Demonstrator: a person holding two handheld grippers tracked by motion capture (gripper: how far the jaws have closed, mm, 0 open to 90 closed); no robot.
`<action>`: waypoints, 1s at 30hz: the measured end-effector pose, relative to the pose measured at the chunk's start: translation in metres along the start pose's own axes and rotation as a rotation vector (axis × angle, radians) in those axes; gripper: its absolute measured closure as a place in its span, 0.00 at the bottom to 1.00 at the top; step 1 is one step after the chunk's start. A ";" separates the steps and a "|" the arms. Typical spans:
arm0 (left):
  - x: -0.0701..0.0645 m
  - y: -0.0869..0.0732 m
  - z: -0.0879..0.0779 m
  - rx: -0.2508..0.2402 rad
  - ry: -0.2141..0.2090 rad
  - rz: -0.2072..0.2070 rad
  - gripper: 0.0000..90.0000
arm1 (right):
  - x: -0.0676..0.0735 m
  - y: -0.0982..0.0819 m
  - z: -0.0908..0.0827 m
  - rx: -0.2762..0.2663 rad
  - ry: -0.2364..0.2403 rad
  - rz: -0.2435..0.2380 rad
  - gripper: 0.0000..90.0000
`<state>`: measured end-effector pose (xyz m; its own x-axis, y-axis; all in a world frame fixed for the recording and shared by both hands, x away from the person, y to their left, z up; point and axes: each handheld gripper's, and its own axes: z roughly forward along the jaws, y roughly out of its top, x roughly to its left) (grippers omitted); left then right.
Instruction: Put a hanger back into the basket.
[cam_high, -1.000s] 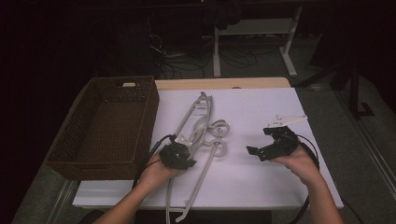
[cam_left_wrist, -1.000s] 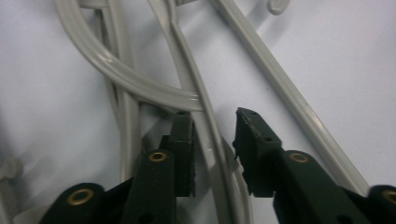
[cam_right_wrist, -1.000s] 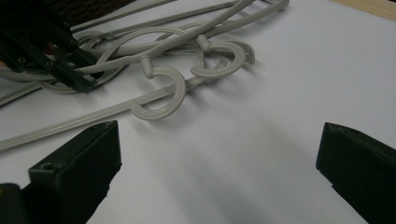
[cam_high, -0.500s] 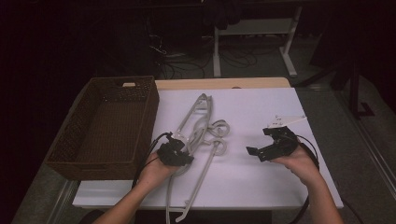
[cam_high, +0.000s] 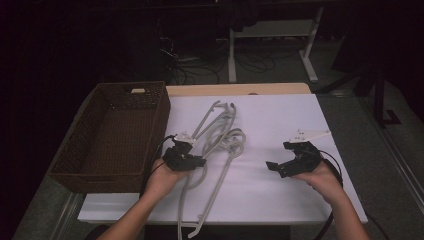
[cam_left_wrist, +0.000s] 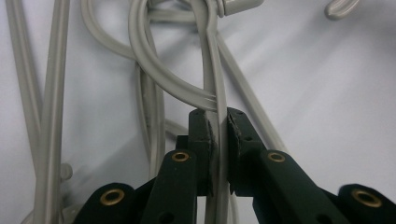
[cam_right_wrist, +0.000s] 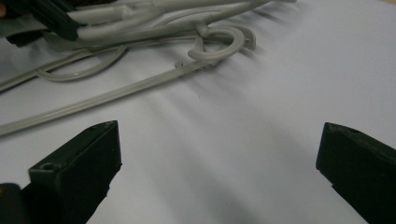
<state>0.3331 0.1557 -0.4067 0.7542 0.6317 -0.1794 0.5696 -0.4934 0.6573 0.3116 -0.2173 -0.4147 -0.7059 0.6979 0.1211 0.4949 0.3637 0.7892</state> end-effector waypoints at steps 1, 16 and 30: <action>0.000 0.001 -0.002 -0.003 0.004 0.005 0.91 | -0.001 -0.002 -0.001 -0.006 -0.001 0.003 0.00; -0.004 0.053 -0.053 -0.075 0.021 0.083 0.91 | -0.001 -0.008 -0.003 -0.024 -0.012 0.015 0.00; 0.031 0.084 -0.132 -0.124 0.035 0.152 0.91 | -0.002 -0.011 -0.003 -0.024 -0.010 0.021 0.00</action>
<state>0.3611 0.2128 -0.2607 0.8154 0.5770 -0.0469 0.4037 -0.5087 0.7605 0.3063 -0.2244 -0.4214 -0.6905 0.7112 0.1315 0.4970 0.3345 0.8007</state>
